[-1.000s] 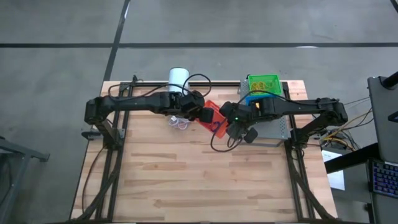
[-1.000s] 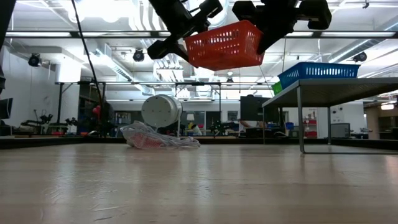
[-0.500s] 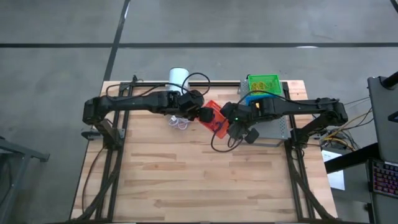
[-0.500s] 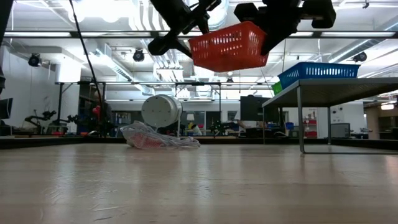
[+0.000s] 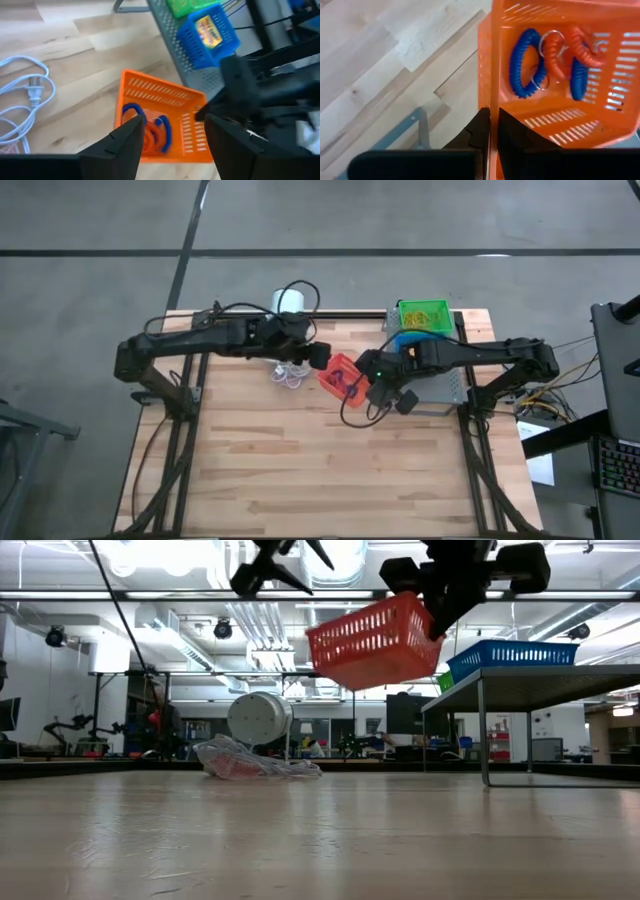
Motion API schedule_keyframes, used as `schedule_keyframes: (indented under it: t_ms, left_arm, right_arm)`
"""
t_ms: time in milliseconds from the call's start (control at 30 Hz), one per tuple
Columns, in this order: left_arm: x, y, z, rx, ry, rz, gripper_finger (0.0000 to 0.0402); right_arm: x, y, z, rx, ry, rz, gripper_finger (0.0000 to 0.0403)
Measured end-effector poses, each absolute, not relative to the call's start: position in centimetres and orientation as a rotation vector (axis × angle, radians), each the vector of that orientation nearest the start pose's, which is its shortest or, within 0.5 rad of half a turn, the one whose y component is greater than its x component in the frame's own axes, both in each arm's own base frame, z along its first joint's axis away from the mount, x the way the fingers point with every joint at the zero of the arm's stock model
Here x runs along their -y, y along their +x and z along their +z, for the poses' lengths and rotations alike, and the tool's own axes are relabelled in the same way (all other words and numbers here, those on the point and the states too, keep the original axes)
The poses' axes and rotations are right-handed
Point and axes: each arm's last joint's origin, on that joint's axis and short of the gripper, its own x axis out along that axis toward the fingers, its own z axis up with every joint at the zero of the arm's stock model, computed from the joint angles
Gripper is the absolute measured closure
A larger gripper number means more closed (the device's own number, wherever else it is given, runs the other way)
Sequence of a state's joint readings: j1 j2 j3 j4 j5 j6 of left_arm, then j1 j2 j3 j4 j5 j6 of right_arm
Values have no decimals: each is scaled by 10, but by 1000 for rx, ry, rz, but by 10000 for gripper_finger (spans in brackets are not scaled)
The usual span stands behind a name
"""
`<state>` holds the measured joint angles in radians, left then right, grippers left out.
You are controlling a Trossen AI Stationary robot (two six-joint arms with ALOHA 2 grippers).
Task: Pick & Place Office Desk Supplies
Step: Put the orange bin filled with spring keychains on the shelf
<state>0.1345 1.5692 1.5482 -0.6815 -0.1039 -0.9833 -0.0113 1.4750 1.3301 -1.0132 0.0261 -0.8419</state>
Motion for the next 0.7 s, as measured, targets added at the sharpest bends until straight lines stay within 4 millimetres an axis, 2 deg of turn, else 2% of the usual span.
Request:
schedule_keyframes:
  t_ms: [233, 433, 700]
  left_arm:
    - [-45, 314, 380, -510, -904, 524, 190]
    - [-43, 294, 391, -520, -898, 532, 190]
    - [-41, 273, 402, -522, -893, 547, 190]
  right_arm:
    - [3, 283, 295, -1096, -890, 563, 381]
    - [3, 283, 296, -1113, -938, 541, 381]
    - [-6, 271, 293, -1267, -1034, 547, 381]
